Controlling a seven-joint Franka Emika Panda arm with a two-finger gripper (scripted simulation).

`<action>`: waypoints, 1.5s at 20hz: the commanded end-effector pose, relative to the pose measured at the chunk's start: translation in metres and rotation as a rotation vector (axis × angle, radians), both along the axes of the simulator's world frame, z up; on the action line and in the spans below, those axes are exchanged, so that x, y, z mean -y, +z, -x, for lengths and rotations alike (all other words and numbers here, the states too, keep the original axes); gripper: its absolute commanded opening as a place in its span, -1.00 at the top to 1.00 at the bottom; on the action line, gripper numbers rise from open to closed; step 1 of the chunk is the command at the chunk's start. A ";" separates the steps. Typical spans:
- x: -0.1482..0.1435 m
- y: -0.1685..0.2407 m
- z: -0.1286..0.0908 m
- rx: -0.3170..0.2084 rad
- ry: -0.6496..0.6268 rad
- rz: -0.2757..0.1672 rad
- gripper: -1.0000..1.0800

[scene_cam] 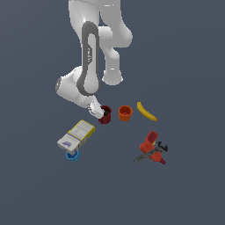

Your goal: Pick up a designated object from a clutter of objects.

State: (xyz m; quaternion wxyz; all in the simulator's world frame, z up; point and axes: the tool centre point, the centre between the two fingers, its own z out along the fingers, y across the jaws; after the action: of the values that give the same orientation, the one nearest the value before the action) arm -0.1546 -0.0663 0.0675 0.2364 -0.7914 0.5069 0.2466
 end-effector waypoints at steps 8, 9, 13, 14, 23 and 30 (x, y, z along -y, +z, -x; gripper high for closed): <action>0.000 0.004 0.000 0.000 0.000 0.000 1.00; 0.000 0.006 -0.001 0.000 0.000 0.000 1.00; 0.000 0.021 -0.003 -0.001 0.000 0.000 1.00; -0.001 0.026 -0.003 -0.001 0.000 0.000 1.00; -0.002 0.099 -0.013 -0.004 0.001 0.003 1.00; -0.003 0.179 -0.024 -0.005 0.001 0.004 1.00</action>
State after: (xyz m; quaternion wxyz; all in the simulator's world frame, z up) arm -0.1328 -0.0632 0.2278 0.2336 -0.7913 0.5076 0.2482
